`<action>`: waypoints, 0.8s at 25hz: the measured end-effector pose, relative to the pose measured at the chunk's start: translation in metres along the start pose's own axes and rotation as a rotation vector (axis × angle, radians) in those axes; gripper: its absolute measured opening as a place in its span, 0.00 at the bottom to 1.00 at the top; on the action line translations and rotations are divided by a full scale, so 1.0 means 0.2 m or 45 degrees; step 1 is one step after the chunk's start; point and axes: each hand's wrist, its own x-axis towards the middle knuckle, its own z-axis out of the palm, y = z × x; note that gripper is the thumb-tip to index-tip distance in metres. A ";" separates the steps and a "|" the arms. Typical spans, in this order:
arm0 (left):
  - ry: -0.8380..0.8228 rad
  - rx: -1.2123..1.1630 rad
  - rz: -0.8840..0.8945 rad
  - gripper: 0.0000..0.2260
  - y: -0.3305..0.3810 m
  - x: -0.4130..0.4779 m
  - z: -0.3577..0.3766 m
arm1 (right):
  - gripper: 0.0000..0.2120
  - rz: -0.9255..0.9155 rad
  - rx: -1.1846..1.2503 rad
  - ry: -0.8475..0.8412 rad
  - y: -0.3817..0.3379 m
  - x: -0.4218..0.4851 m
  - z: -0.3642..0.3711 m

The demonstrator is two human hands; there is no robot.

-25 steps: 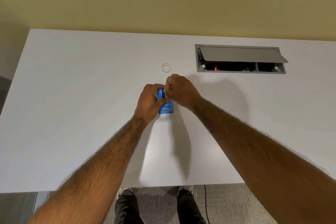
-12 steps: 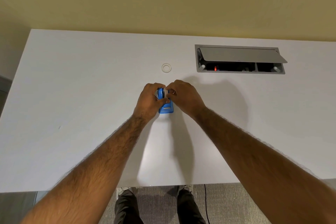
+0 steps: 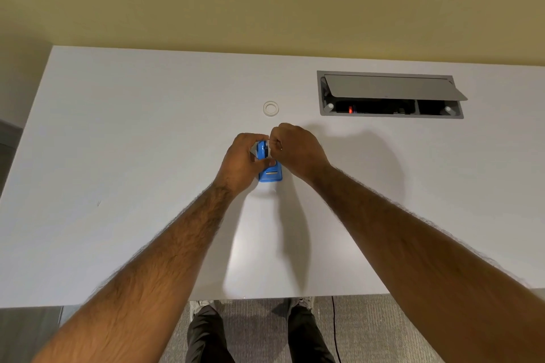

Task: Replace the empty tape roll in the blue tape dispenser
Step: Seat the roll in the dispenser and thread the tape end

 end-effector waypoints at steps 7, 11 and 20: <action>0.072 -0.079 0.033 0.13 -0.01 0.00 -0.03 | 0.09 -0.125 -0.104 0.065 0.02 -0.06 0.03; 0.064 -0.071 0.060 0.09 0.03 0.04 -0.01 | 0.06 -0.232 -0.181 0.097 0.03 -0.10 0.03; 0.110 -0.143 -0.072 0.08 0.01 0.06 -0.01 | 0.08 1.031 1.077 0.130 -0.07 -0.19 0.07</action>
